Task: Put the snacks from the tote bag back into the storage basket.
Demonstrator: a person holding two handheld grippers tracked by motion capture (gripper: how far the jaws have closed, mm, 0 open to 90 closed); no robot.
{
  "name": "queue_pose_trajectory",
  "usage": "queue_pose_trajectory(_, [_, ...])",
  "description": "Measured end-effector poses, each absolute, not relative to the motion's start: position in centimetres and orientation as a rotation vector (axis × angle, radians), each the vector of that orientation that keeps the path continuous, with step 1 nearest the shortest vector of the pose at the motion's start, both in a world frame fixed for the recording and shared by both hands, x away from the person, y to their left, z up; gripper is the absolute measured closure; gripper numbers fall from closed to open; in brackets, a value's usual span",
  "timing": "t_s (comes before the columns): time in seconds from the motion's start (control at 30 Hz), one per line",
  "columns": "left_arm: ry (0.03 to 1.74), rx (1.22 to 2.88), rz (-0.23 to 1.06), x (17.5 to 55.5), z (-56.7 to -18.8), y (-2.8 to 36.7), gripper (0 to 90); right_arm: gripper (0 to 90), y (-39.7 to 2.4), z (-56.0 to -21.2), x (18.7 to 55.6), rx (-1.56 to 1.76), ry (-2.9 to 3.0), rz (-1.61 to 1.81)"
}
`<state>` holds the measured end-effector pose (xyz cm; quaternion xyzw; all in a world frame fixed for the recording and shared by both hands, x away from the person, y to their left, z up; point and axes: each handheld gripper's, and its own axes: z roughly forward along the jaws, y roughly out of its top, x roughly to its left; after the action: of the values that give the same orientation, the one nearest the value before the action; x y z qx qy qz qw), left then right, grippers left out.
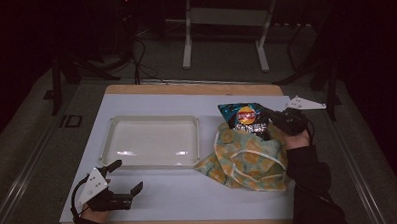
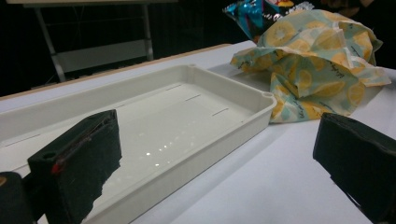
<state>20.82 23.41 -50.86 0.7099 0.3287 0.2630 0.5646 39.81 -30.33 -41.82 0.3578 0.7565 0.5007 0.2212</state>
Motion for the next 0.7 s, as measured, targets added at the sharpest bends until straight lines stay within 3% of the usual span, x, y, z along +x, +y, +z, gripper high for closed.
queue_pose_trajectory(0.7, [0.773, 1.668, 0.622, 20.8, -50.8, 23.4, 1.4, 90.0, -31.6, -35.8, 38.4, 0.913, 1.929, 1.458])
